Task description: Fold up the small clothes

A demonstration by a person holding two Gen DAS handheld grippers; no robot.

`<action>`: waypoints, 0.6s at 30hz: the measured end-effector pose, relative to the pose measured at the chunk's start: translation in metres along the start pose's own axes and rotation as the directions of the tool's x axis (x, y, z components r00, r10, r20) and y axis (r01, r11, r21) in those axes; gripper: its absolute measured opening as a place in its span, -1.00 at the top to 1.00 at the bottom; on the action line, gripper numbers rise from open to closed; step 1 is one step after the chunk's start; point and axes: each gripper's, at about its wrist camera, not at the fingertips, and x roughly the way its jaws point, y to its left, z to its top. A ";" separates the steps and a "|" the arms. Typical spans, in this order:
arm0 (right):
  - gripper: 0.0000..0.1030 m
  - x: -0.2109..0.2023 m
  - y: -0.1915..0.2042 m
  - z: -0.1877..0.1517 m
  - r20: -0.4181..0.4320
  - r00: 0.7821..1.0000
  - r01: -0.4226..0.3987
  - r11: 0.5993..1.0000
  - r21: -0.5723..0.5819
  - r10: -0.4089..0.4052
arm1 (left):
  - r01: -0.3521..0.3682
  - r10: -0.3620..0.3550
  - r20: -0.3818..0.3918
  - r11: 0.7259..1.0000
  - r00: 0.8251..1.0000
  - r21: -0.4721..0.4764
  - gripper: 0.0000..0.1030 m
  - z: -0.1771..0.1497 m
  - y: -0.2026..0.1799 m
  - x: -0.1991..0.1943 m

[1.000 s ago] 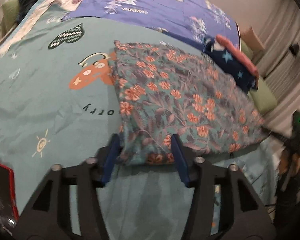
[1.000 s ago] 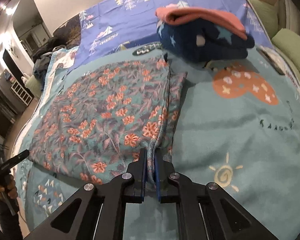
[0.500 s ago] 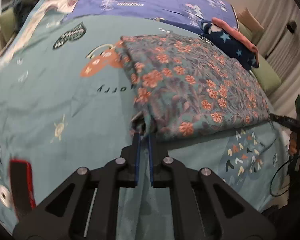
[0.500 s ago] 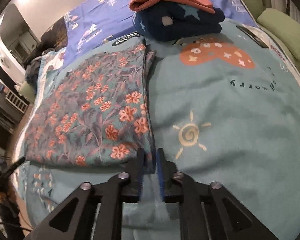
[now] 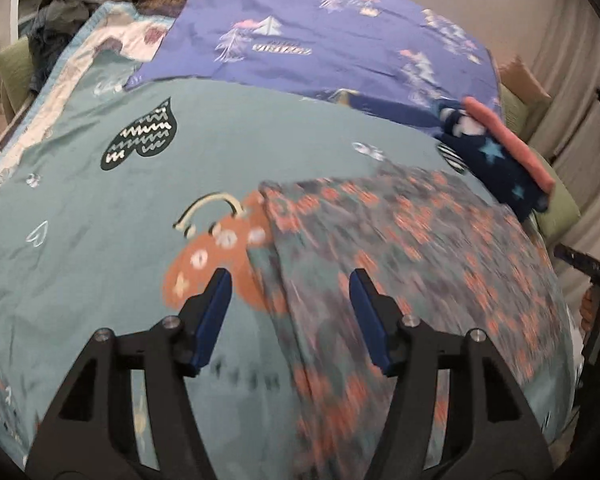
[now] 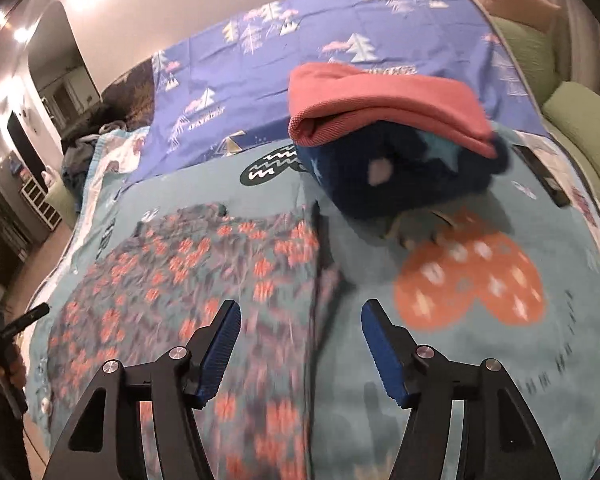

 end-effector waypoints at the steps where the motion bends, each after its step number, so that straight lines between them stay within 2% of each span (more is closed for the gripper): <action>1: -0.20 0.009 -0.001 0.005 -0.008 1.000 -0.002 1.000 0.002 0.002 | -0.007 0.007 -0.011 1.000 1.000 -0.025 -0.22 0.006 0.005 0.009; 4: -0.19 0.037 -0.001 0.020 -0.033 0.999 0.008 0.999 -0.040 -0.009 | -0.005 0.002 -0.032 0.994 1.000 -0.111 -0.42 0.021 0.019 0.032; 8: -0.20 0.068 0.001 0.029 -0.081 0.996 0.018 0.994 -0.107 -0.026 | 0.066 -0.080 -0.098 0.988 0.992 -0.136 -0.43 0.037 0.025 0.065; 11: -0.19 0.082 -0.003 0.033 -0.109 0.994 -0.012 0.996 -0.083 0.003 | 0.063 -0.080 -0.138 0.990 0.987 -0.123 -0.37 0.045 0.021 0.088; 12: -0.05 0.084 -0.004 0.034 -0.109 0.994 -0.020 0.997 -0.076 0.012 | 0.061 -0.078 -0.138 0.991 0.987 -0.118 -0.25 0.047 0.019 0.092; 13: 0.15 0.085 -0.004 0.035 -0.104 0.994 -0.028 0.997 -0.071 0.020 | 0.064 -0.078 -0.126 0.992 0.989 -0.109 0.24 0.050 0.017 0.093; 14: 0.78 0.086 -0.004 0.036 -0.103 0.994 -0.029 0.997 -0.070 0.022 | 0.073 -0.083 -0.113 0.993 0.990 -0.091 0.81 0.053 0.014 0.094; 15: 0.93 0.085 -0.003 0.037 -0.092 0.996 -0.019 0.997 -0.074 0.012 | 0.076 -0.083 -0.096 0.994 0.992 -0.073 0.93 0.056 0.011 0.092; 18: 0.94 0.066 0.003 0.039 0.002 1.000 0.029 0.994 -0.103 -0.029 | 0.087 -0.087 0.032 0.996 0.996 0.011 0.92 0.062 -0.007 0.068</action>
